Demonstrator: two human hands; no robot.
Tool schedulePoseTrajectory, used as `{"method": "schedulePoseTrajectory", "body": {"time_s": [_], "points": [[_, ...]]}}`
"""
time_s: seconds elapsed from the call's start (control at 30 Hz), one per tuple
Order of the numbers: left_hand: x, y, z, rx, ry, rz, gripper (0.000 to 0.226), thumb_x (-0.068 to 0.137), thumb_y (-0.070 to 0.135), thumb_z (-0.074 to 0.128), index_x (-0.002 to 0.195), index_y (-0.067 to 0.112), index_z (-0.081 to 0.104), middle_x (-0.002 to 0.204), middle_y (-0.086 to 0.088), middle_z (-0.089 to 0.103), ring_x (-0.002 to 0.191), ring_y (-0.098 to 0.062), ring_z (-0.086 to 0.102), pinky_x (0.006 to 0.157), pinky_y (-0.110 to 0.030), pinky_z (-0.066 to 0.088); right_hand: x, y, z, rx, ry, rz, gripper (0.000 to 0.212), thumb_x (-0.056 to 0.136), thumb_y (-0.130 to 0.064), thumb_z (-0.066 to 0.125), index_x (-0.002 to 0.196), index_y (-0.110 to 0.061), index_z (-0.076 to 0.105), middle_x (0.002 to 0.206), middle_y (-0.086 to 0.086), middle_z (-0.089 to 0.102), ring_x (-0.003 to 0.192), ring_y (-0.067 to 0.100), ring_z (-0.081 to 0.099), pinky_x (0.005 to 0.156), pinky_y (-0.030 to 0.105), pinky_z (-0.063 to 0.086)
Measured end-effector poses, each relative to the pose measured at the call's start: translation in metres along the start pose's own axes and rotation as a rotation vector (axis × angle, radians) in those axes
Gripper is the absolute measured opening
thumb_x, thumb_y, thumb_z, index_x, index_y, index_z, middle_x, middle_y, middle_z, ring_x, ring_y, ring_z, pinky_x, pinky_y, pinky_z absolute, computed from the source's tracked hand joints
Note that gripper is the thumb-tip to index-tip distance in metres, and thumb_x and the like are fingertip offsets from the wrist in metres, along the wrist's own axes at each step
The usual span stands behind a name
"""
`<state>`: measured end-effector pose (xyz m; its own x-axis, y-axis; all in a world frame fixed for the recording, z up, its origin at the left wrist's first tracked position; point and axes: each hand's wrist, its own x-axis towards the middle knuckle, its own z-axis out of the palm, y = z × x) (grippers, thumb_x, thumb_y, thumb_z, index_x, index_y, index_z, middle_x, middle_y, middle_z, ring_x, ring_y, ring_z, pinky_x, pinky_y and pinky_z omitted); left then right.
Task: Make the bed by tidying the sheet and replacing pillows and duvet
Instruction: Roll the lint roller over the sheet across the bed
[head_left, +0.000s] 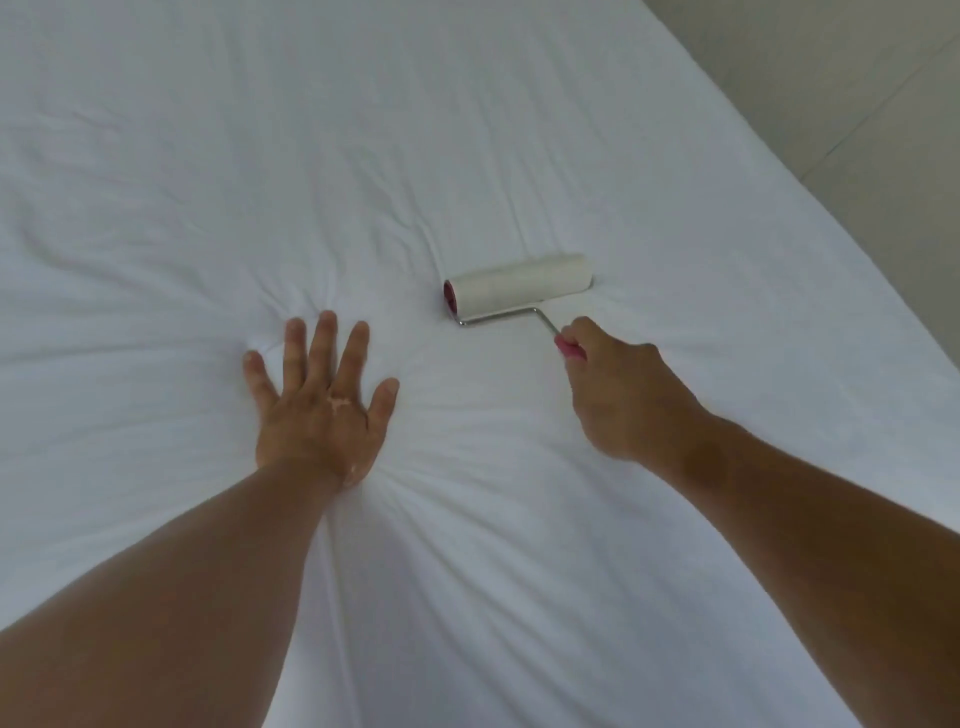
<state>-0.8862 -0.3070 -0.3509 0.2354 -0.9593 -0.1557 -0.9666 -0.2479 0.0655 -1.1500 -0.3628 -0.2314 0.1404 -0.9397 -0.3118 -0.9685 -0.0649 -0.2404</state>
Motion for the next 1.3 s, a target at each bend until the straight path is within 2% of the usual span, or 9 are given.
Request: {"method": "schedulePoseTrajectory", "body": {"time_s": [0.17,0.33,0.43,0.6,0.77,1.0,1.07,1.2,1.3], "points": [[-0.002,0.0,-0.005,0.017,-0.026,0.011,0.074,0.095,0.07,-0.003,0.158,0.035,-0.014,0.168,0.002,-0.018,0.153,-0.026,-0.023,0.119,-0.064,-0.011,-0.12,0.03,-0.002,-0.034,-0.117,0.042,0.016,0.104,-0.041,0.033,0.12,-0.043,0.035,0.08,0.002,0.063,0.073,0.027,0.062,0.063,0.038,0.054],[-0.023,0.013,-0.023,-0.028,-0.088,-0.007,0.071,0.098,0.063,0.002,0.16,0.03,-0.011,0.168,-0.001,-0.017,0.154,-0.029,-0.019,0.12,-0.062,-0.009,-0.072,0.013,-0.003,-0.121,-0.084,0.011,0.007,0.101,-0.025,0.04,0.106,-0.03,0.042,0.092,0.004,0.057,0.084,0.035,0.061,0.061,0.031,0.043],[-0.063,0.03,-0.024,-0.096,-0.11,0.001,0.067,0.1,0.057,0.002,0.16,0.031,-0.012,0.168,-0.004,-0.018,0.154,-0.03,-0.018,0.121,-0.061,-0.006,-0.038,-0.002,-0.008,-0.207,-0.141,-0.062,0.021,0.096,-0.014,0.04,0.116,-0.016,0.046,0.109,0.0,0.054,0.074,0.026,0.05,0.068,0.031,0.038],[-0.131,0.057,-0.014,-0.158,-0.078,0.056,0.062,0.101,0.056,0.004,0.159,0.038,-0.013,0.168,-0.003,-0.017,0.154,-0.029,-0.017,0.121,-0.059,-0.009,-0.112,0.023,-0.001,-0.014,-0.093,0.038,0.013,0.101,-0.025,0.039,0.113,-0.028,0.045,0.089,0.006,0.059,0.075,0.03,0.058,0.069,0.039,0.054],[-0.129,0.059,0.001,-0.125,-0.051,0.054,0.062,0.099,0.059,-0.001,0.157,0.041,-0.016,0.168,-0.002,-0.02,0.153,-0.028,-0.022,0.12,-0.06,-0.012,-0.227,0.051,0.012,-0.01,-0.176,0.107,0.016,0.105,-0.04,0.033,0.12,-0.042,0.033,0.07,0.001,0.06,0.058,0.02,0.058,0.051,0.035,0.05],[-0.127,0.06,0.004,-0.103,-0.07,0.062,0.063,0.099,0.058,0.002,0.157,0.04,-0.015,0.167,-0.003,-0.021,0.152,-0.03,-0.023,0.12,-0.061,-0.013,-0.188,0.037,0.011,-0.051,-0.16,0.14,0.014,0.103,-0.034,0.036,0.116,-0.034,0.043,0.088,0.009,0.058,0.082,0.035,0.06,0.069,0.038,0.051],[-0.127,0.06,0.003,-0.098,-0.071,0.063,0.064,0.099,0.058,0.003,0.157,0.04,-0.013,0.168,-0.002,-0.019,0.153,-0.029,-0.022,0.12,-0.061,-0.011,-0.161,0.032,0.011,-0.052,-0.167,0.118,0.015,0.101,-0.026,0.039,0.113,-0.03,0.045,0.093,0.008,0.057,0.086,0.034,0.058,0.065,0.034,0.045],[-0.128,0.057,-0.001,-0.095,-0.084,0.074,0.065,0.098,0.06,0.004,0.158,0.04,-0.012,0.168,-0.001,-0.019,0.153,-0.028,-0.021,0.121,-0.06,-0.01,-0.181,0.04,0.01,-0.071,-0.189,0.09,0.016,0.101,-0.025,0.039,0.116,-0.028,0.044,0.097,0.009,0.06,0.082,0.029,0.057,0.059,0.032,0.044],[-0.139,0.056,-0.005,-0.071,-0.087,0.097,0.066,0.098,0.061,0.003,0.158,0.038,-0.013,0.168,-0.002,-0.019,0.153,-0.028,-0.02,0.121,-0.058,-0.011,-0.248,0.059,0.014,-0.015,-0.19,0.113,0.011,0.104,-0.033,0.035,0.114,-0.035,0.039,0.082,0.005,0.059,0.068,0.024,0.058,0.054,0.034,0.046]]}}
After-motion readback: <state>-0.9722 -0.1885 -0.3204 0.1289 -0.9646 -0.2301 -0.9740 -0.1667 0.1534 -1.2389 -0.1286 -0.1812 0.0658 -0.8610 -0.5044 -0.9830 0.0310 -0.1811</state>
